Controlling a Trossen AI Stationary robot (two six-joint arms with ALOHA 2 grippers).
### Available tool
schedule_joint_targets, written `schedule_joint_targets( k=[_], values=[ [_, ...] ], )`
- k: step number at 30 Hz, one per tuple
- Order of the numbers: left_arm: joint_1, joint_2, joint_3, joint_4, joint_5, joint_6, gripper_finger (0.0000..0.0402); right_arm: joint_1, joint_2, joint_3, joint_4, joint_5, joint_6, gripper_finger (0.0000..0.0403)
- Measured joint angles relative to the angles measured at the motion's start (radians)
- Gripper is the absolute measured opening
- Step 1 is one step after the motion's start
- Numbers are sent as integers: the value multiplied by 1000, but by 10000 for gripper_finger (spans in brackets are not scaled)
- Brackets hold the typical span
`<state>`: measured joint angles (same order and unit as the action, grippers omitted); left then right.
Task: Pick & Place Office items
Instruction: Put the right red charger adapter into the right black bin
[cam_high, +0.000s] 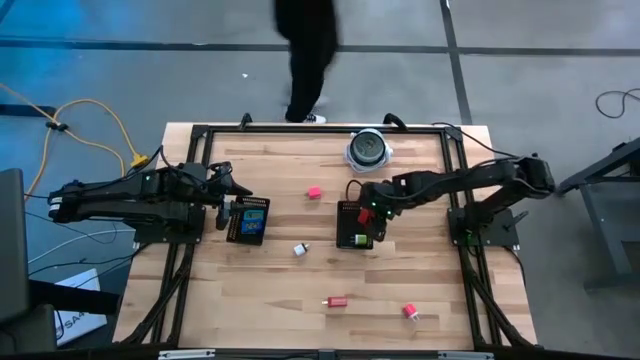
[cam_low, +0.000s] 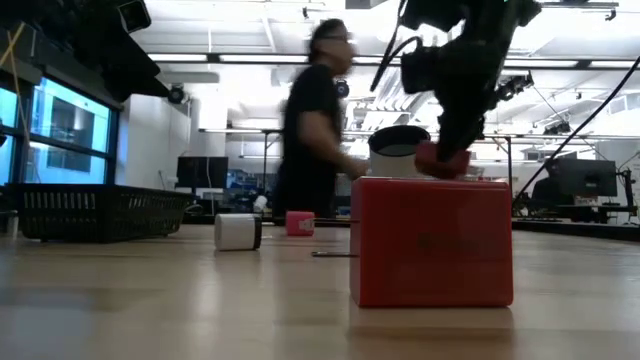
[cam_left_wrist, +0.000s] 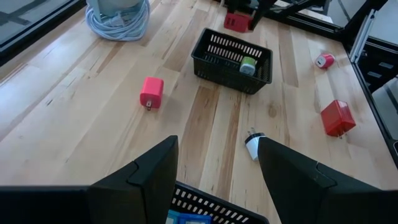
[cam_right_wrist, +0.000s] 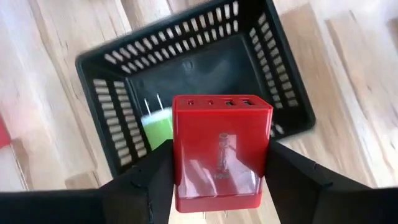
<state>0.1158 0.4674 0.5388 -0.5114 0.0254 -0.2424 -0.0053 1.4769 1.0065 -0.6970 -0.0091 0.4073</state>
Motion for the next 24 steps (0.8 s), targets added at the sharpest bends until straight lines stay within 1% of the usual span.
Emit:
schedule_joint_targets(
  k=[4, 7, 11, 16, 24],
  values=[
    [0, 0, 0, 0, 0, 0, 216, -35, 42, 6, 47, -47, -53, 196],
    [0, 0, 0, 0, 0, 0, 216, -49, 80, 44, 39, -49, -111, 196],
    [0, 0, 0, 0, 0, 0, 216, -68, 135, 117, -8, -43, -206, 196],
    [0, 0, 0, 0, 0, 0, 216, -96, 220, 198, -95, -19, -278, 196],
    [0, 0, 0, 0, 0, 0, 216, -122, 308, 213, -76, -50, -349, 197]
  ],
)
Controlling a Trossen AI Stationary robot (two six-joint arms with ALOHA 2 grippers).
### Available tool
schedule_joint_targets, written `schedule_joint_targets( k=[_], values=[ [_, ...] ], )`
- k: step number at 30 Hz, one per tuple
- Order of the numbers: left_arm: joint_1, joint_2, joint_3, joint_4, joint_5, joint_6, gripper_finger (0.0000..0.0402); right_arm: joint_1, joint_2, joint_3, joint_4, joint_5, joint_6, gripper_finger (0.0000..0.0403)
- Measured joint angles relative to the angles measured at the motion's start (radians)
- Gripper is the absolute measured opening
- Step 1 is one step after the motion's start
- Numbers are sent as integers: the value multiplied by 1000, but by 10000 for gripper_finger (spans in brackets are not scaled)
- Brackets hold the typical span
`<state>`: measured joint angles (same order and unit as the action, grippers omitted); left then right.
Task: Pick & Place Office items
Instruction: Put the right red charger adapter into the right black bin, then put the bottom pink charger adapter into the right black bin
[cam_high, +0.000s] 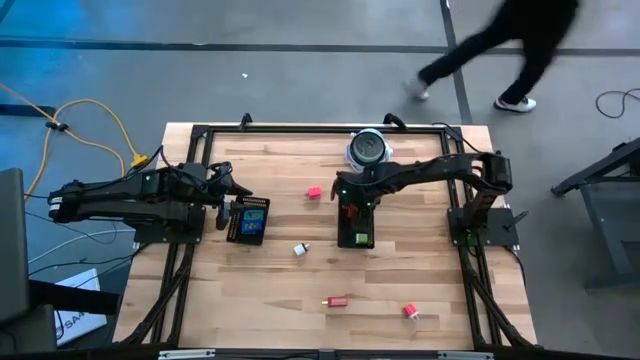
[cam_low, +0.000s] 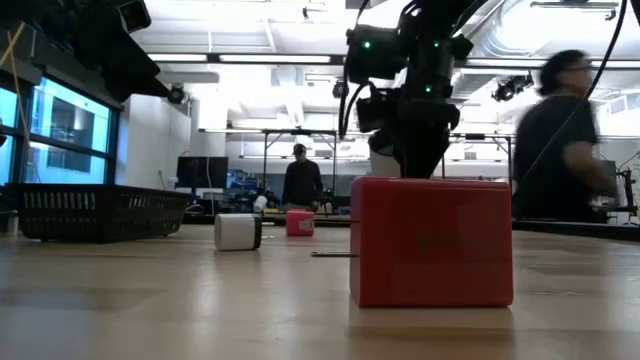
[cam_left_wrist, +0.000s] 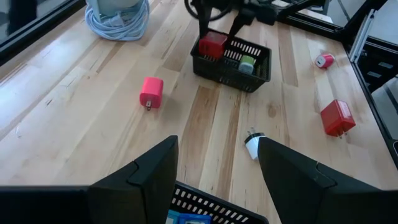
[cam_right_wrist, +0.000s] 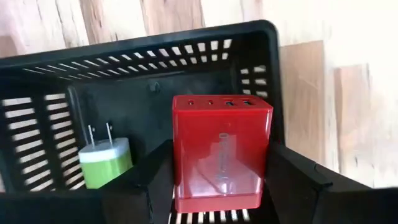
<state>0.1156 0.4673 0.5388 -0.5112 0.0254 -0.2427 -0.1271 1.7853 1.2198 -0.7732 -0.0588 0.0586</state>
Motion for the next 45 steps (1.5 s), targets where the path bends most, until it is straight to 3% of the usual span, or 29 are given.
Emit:
schedule_joint_targets(
  k=[17, 27, 45],
  values=[
    [0, 0, 0, 0, 0, 0, 216, 16, 23, 0, 53, 7, -47, 198],
    [0, 0, 0, 0, 0, 0, 216, 16, 23, 0, 53, 7, -46, 237],
    [0, 0, 0, 0, 0, 0, 216, 16, 23, 0, 59, -2, -36, 226]
  ],
)
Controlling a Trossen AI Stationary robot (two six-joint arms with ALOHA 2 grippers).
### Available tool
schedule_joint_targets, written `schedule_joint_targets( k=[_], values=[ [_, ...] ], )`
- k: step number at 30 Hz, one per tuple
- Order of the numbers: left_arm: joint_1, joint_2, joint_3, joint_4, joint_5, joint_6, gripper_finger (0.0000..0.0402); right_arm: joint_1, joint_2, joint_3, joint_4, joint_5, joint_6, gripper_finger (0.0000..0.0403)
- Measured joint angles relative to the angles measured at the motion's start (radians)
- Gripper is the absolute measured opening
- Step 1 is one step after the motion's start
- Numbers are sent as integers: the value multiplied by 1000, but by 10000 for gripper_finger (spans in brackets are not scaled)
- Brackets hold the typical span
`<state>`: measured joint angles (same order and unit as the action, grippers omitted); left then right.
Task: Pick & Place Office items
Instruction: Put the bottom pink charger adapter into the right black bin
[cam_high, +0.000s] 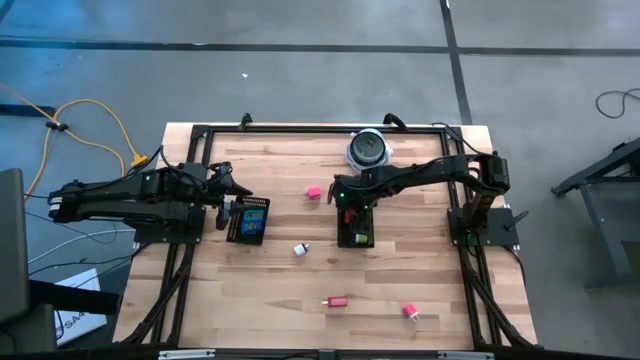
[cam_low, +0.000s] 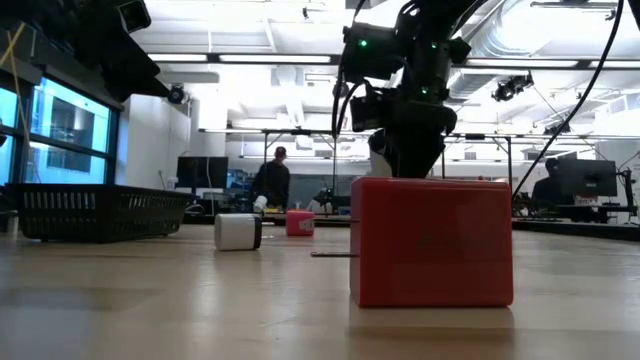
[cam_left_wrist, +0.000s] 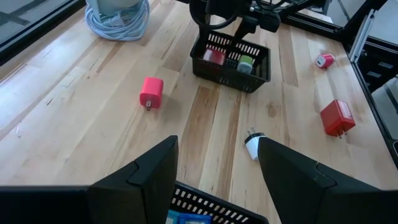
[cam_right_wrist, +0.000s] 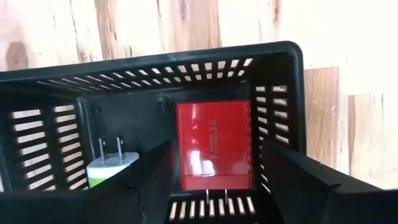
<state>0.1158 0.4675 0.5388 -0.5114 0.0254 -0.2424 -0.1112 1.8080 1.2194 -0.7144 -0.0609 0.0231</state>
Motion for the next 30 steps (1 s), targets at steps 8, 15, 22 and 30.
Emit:
schedule_joint_targets(
  k=[8, 15, 22, 30],
  values=[
    [0, 0, 0, 0, 0, 0, 216, 0, -13, 6, 19, -94, -48, 227],
    [0, 0, 0, 0, 0, 0, 216, 20, -23, 123, -78, -31, -117, 227],
    [0, 0, 0, 0, 0, 0, 216, 104, -23, 268, -269, 77, -55, 227],
    [0, 0, 0, 0, 0, 0, 216, 208, -23, 283, -444, 17, 260, 226]
  ],
)
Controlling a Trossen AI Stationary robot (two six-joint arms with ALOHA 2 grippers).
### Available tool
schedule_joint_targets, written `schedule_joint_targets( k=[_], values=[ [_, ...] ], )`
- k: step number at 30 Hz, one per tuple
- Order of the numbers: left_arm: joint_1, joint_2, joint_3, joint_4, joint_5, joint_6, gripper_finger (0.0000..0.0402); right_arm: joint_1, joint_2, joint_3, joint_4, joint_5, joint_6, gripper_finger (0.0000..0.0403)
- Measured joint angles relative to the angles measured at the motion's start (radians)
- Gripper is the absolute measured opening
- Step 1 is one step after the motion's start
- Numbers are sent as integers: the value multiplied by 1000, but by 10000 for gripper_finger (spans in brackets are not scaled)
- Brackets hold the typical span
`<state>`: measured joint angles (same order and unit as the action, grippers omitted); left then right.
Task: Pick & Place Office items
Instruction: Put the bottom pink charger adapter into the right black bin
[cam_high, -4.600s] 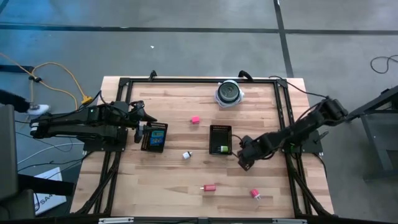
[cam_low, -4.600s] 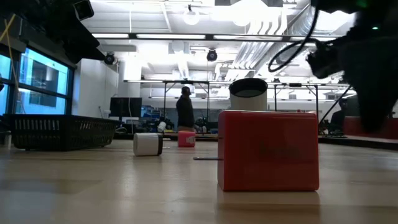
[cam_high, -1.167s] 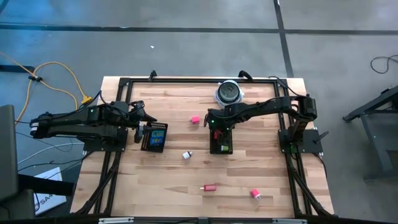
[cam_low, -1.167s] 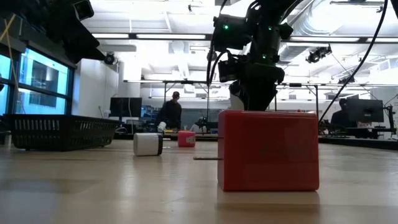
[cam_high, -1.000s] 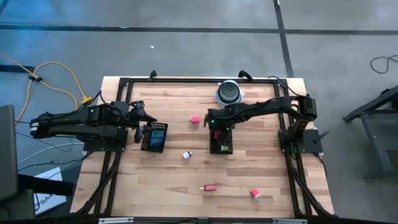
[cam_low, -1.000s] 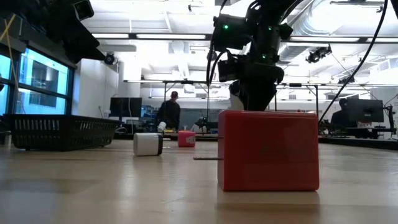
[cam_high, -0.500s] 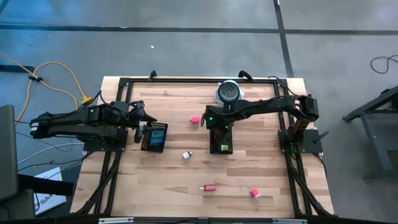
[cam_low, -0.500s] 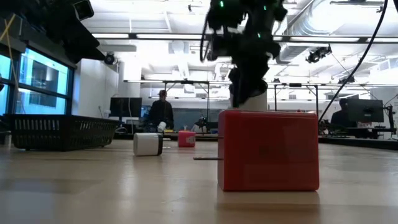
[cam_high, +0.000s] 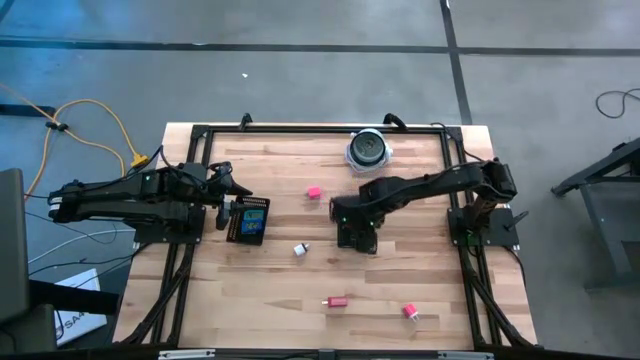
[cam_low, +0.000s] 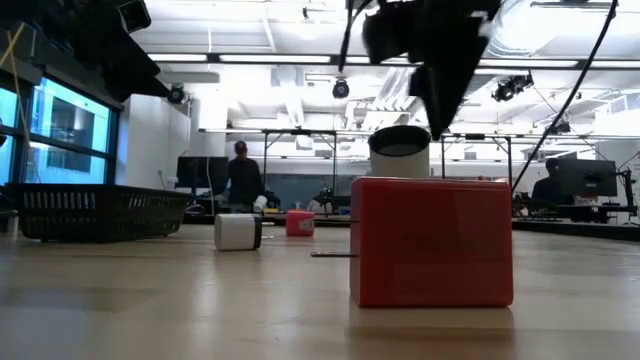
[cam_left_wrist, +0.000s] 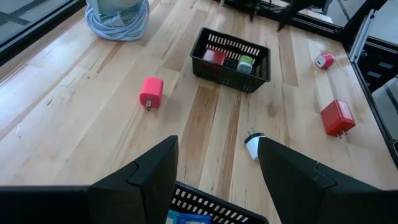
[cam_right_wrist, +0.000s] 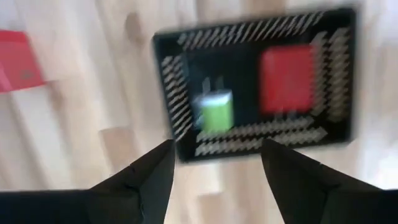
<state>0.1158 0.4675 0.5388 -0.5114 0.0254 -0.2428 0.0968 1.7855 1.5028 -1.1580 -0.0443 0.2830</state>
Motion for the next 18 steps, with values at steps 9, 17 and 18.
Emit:
schedule_joint_targets(
  k=[9, 17, 18],
  values=[
    [0, 0, 0, 0, 0, 0, 216, 151, 0, 0, -43, -93, 369, 212],
    [0, 0, 0, 0, 0, 0, 216, 317, 0, 0, -50, 27, 692, 204],
    [0, 0, 0, 0, 0, 0, 216, 336, 0, 0, -51, 39, 739, 203]
  ],
)
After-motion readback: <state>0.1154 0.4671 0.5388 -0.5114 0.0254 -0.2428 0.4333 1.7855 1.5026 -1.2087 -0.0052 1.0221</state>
